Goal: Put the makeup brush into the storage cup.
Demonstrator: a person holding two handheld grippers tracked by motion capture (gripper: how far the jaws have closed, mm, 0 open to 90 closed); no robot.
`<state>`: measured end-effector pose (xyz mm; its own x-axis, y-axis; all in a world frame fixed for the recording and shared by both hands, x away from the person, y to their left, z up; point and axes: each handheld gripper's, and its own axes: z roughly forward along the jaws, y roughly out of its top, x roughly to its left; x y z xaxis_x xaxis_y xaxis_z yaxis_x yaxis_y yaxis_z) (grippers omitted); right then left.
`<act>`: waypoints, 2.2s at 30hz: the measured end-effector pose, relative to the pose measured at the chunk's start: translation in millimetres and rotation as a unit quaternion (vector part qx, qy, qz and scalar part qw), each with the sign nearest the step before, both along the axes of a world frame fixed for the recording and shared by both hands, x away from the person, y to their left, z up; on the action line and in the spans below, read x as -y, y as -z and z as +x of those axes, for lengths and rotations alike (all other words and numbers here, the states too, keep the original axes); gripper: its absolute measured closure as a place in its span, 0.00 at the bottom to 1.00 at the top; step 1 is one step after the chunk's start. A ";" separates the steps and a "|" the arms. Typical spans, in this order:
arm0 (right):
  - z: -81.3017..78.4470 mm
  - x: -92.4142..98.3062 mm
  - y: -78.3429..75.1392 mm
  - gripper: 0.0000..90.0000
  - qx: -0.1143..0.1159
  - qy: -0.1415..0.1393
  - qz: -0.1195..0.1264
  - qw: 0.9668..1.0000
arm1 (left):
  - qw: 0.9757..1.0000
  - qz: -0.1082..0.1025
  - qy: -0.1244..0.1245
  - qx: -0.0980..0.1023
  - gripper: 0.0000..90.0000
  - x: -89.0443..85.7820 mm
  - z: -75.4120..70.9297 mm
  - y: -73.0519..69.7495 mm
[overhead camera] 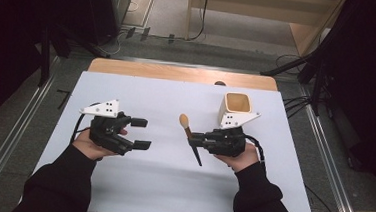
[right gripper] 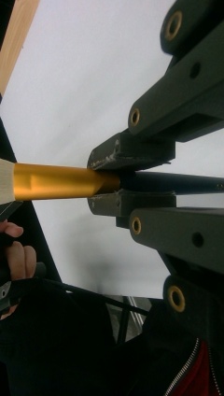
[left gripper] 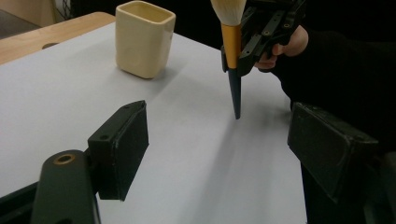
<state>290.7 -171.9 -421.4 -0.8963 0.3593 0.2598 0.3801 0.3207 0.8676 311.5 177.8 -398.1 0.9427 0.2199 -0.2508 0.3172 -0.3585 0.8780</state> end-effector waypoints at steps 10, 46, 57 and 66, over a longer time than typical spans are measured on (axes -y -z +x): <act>2.2 -12.9 2.9 0.88 0.000 -0.014 0.001 1.000 | 1.000 0.000 0.009 -0.004 0.25 13.6 1.0 1.8; -2.5 -50.4 12.3 0.88 0.018 -0.065 0.009 0.998 | 0.999 -0.008 0.038 0.006 0.72 34.4 -3.1 2.6; -3.0 -54.5 13.1 0.88 0.024 -0.067 0.005 0.997 | 0.999 -0.009 0.036 -0.003 0.81 33.7 -1.5 3.1; -2.4 -55.0 13.3 0.88 0.030 -0.061 0.001 0.998 | 0.999 -0.009 0.034 -0.023 0.85 33.5 1.4 3.8</act>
